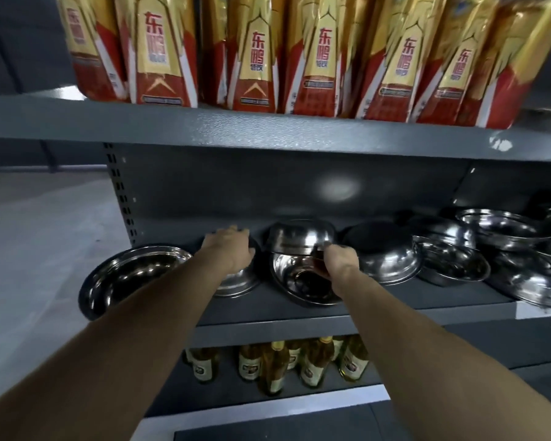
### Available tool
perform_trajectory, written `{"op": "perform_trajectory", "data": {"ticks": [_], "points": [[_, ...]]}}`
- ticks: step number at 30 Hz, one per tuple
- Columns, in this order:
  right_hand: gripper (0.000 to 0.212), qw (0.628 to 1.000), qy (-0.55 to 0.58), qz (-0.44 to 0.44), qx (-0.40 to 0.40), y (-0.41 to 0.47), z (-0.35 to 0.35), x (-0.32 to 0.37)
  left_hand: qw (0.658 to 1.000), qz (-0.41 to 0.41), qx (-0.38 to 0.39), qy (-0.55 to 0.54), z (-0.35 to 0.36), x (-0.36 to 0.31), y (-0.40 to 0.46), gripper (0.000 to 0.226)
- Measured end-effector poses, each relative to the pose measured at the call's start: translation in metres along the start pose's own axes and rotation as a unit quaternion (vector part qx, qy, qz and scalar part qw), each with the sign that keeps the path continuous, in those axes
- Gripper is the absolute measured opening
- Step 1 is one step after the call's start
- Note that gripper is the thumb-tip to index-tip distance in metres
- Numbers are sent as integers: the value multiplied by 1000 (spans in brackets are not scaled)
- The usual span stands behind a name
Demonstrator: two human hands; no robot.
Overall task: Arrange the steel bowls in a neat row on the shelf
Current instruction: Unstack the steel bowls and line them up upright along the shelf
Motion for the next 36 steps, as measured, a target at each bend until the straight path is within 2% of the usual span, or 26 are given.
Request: {"op": "perform_trajectory", "data": {"ticks": [4, 9, 16, 21, 29, 33, 36], "points": [[17, 999, -3, -1, -32, 19, -21, 8, 999, 28, 2, -33, 6, -26, 21, 54], [16, 998, -21, -27, -48, 37, -30, 14, 992, 8, 12, -122, 17, -41, 44, 64], [53, 998, -55, -27, -15, 58, -25, 5, 977, -36, 27, -210, 40, -57, 60, 75], [62, 991, -117, -64, -21, 61, -17, -3, 959, -84, 22, -268, 44, -72, 63, 79], [69, 978, -161, -134, -11, 44, -19, 8, 930, -102, -45, -349, 27, -75, 49, 73], [57, 970, -131, -204, 3, 28, -21, 12, 885, -111, -117, -437, 13, -63, 38, 65], [57, 970, -88, -226, 14, 16, -19, 13, 856, -108, -160, -479, 3, -57, 28, 64]]}}
Point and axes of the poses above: each hand's wrist, its own y-axis towards the middle knuckle, its own z-axis out of the palm, x = y × z, the point moved 2 cm from there along y, towards the middle knuckle, and after that the axes turned 4 degrees about -x, right-handed, at the moved point
